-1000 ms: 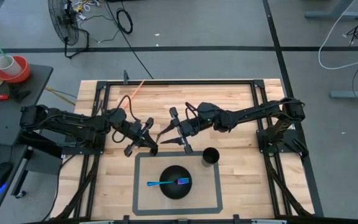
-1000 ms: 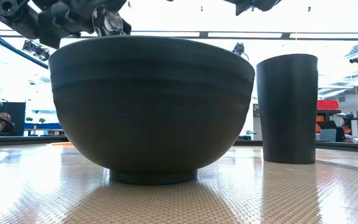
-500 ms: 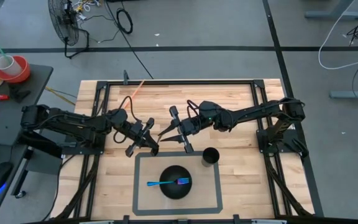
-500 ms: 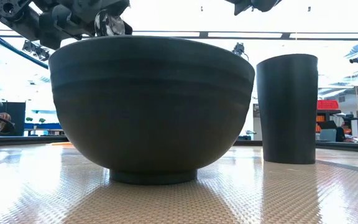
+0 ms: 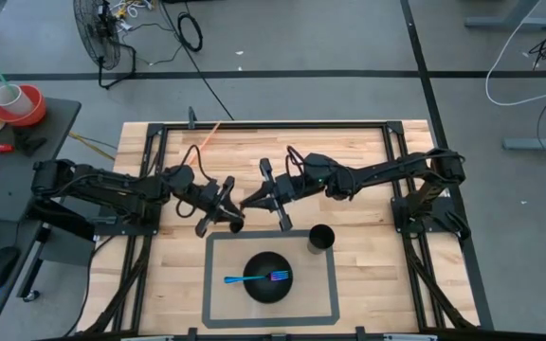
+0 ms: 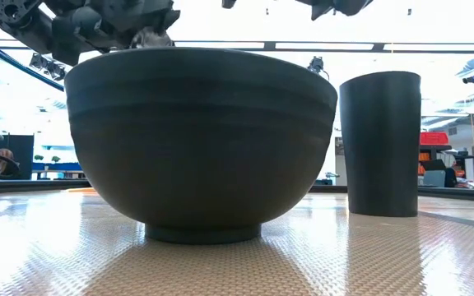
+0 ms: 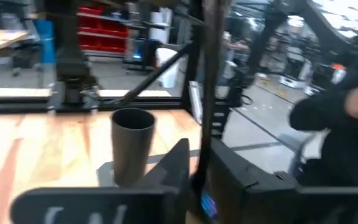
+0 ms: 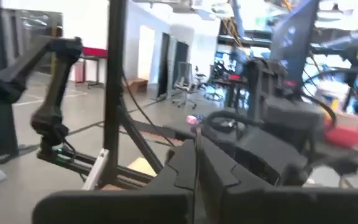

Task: Pick & Place Utensil
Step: Put the black spoon into the black bowl on the transparent mat

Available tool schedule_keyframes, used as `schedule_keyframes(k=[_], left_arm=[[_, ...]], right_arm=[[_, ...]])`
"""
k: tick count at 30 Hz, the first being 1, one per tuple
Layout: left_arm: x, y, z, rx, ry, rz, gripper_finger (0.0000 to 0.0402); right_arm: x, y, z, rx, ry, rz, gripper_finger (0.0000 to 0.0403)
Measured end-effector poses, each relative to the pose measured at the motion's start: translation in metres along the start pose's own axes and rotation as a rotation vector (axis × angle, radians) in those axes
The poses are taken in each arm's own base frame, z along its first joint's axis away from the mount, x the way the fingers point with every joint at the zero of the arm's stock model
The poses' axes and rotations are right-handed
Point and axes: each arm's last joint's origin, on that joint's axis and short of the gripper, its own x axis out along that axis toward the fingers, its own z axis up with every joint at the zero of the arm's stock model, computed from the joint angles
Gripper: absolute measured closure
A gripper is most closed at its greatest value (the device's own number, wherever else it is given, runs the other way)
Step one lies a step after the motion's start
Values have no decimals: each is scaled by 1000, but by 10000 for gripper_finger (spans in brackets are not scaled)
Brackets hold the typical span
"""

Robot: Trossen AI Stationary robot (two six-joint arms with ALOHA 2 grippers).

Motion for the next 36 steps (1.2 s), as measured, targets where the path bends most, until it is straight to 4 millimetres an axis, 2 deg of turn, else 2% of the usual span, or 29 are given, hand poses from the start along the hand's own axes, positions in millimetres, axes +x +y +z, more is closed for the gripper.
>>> schedule_keyframes(k=[4, 8, 12, 14, 17, 20, 22, 29, 36], left_arm=[[0, 0, 0, -13, 3, 10, 270], [-5, -6, 5, -72, 2, -70, 200], [-20, -16, 16, -93, 10, -106, 158], [-29, -20, 17, -79, 39, -58, 154], [-41, -21, 18, -34, 61, 135, 158], [-48, -18, 19, -10, 55, 335, 164], [-50, -17, 19, -7, 51, 408, 168], [-50, -15, 19, -5, 58, 442, 175], [-50, -15, 18, -12, 64, 443, 175]], right_arm=[[-2, 0, 1, 56, 40, -26, 397], [-5, -1, 12, 80, 97, -47, 397], [-7, -2, 20, 140, 186, -47, 397], [-6, -2, 24, 184, 231, -36, 397], [-2, -2, 26, 263, 246, 21, 397], [3, 1, 17, 352, 267, 86, 397], [7, 5, 10, 388, 285, 115, 397], [24, 25, -12, 407, 307, 182, 397], [32, 37, -29, 421, 351, 229, 397]])
